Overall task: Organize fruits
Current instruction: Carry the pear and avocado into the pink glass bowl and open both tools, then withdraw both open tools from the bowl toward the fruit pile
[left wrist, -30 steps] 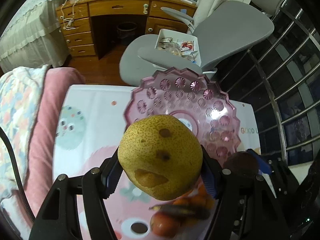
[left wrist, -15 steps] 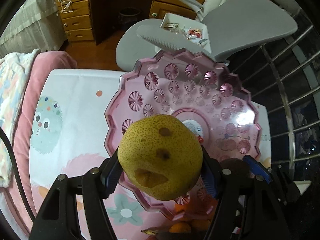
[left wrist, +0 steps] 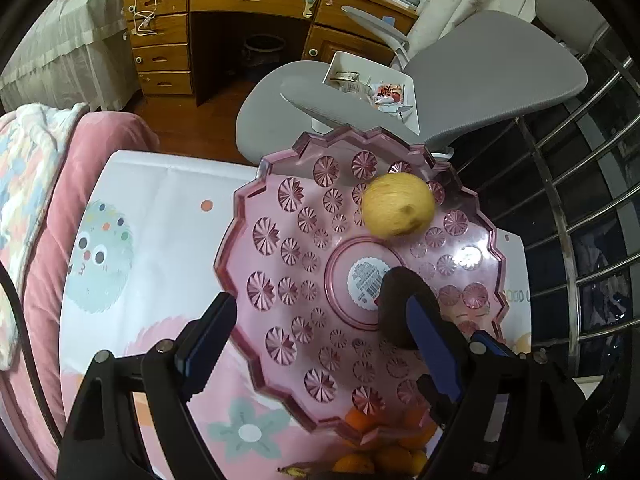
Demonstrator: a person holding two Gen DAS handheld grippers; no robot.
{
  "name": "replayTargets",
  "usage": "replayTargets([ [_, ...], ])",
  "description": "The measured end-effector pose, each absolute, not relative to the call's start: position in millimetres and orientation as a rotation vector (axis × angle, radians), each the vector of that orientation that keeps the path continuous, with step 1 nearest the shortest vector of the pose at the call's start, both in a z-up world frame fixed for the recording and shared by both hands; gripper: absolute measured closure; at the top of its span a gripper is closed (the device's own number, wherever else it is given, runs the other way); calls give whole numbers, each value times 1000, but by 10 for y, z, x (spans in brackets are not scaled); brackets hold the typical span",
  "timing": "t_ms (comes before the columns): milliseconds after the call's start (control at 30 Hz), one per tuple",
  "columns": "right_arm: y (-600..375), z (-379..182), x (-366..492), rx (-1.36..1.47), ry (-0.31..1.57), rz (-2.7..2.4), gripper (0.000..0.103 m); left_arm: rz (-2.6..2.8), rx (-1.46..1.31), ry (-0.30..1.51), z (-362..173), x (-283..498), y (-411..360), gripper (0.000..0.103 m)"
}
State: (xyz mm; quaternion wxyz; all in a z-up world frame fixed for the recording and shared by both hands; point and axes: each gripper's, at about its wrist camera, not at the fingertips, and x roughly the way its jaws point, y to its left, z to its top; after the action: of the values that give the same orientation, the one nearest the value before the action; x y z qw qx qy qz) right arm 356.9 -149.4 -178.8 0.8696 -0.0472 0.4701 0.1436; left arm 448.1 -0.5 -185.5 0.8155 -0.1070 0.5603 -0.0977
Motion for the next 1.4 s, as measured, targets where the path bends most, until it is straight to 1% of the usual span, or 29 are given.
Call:
replayTargets([
  [233,-1593,-1641,3490,14,1029,278,45,-232,-279,1206,-1737,4212,156,17],
  [467,-1601,-1449,3212,94,1100,241,43,-243,-294,1180,-1518,3866,391,17],
  [667,-1544,-1290,2862,134,1101,224,43,-279,-271,1198,-1391,3521,541,17],
  [867,-1412,-1188,2473,149,1078,216,43,-321,-230,1241,-1426,3124,659,17],
  [1033,-1329,-1231,2150,179,1076,159,43,-377,-175,1287,-1507,2876,708,17],
  [1200,-1238,-1391,1816,222,1094,98,43,-414,-98,1331,-1602,2680,703,17],
  [1400,-1049,-1577,1491,232,1098,76,43,-406,-24,1383,-1757,2592,657,17],
])
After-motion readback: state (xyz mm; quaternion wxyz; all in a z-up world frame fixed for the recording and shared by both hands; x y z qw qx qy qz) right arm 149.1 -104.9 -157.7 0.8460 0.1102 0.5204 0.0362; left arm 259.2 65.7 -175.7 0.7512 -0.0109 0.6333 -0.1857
